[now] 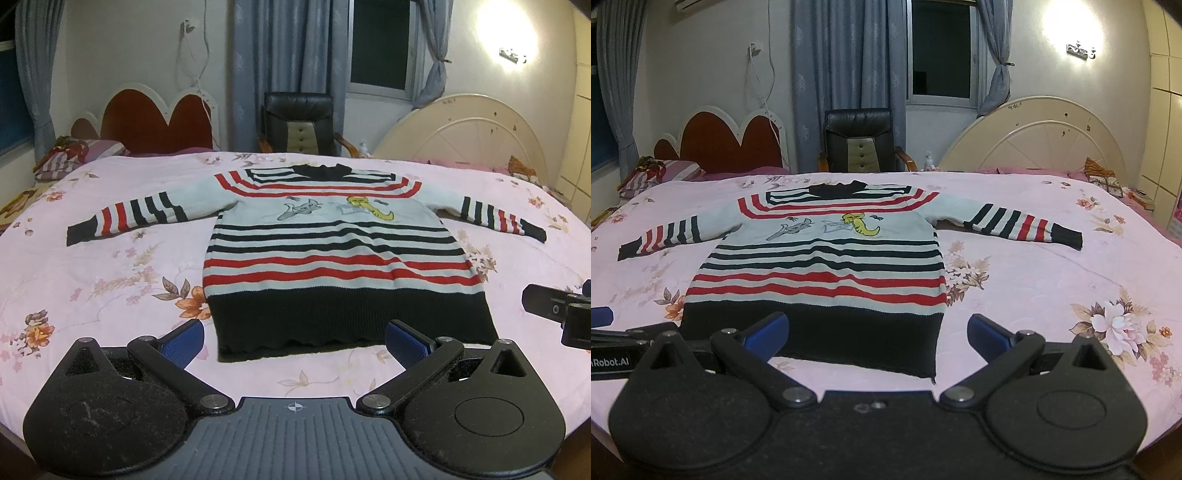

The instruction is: Fold small clothes

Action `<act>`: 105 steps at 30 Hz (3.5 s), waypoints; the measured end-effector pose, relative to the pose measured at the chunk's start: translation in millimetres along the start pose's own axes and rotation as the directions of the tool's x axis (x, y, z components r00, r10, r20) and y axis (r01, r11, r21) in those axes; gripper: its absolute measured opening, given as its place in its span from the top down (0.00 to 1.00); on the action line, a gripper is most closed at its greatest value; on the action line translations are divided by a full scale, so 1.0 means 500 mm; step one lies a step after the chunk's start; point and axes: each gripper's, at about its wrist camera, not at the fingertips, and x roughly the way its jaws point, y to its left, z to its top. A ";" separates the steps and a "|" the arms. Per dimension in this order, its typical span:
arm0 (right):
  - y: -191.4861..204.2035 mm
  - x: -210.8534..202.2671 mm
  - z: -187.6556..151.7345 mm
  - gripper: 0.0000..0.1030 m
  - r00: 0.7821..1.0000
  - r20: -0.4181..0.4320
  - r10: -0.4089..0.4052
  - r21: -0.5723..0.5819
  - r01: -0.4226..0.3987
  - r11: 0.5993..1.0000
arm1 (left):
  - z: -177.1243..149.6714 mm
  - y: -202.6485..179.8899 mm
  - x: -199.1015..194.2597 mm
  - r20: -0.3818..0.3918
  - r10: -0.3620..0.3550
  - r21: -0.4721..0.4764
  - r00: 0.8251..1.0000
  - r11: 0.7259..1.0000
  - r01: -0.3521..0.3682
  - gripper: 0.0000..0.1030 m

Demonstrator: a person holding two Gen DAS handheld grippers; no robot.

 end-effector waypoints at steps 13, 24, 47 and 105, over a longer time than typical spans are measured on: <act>0.003 0.008 0.000 0.01 1.000 -0.007 0.006 -0.002 -0.006 1.000 | 0.007 0.005 0.005 -0.013 0.000 0.005 1.000 1.000 0.000 0.00; 0.003 0.007 -0.001 0.01 1.000 -0.008 0.007 -0.001 -0.007 1.000 | 0.002 0.005 0.008 -0.018 0.002 0.011 1.000 1.000 -0.001 0.00; 0.003 0.007 -0.001 0.01 1.000 -0.011 0.005 0.000 -0.005 1.000 | -0.003 0.008 0.011 -0.023 0.001 0.004 1.000 1.000 -0.001 0.00; -0.241 0.248 0.123 0.01 0.988 -0.001 -0.152 0.169 0.150 0.974 | 0.175 -0.206 0.307 -0.117 -0.141 0.089 0.983 0.984 0.151 0.00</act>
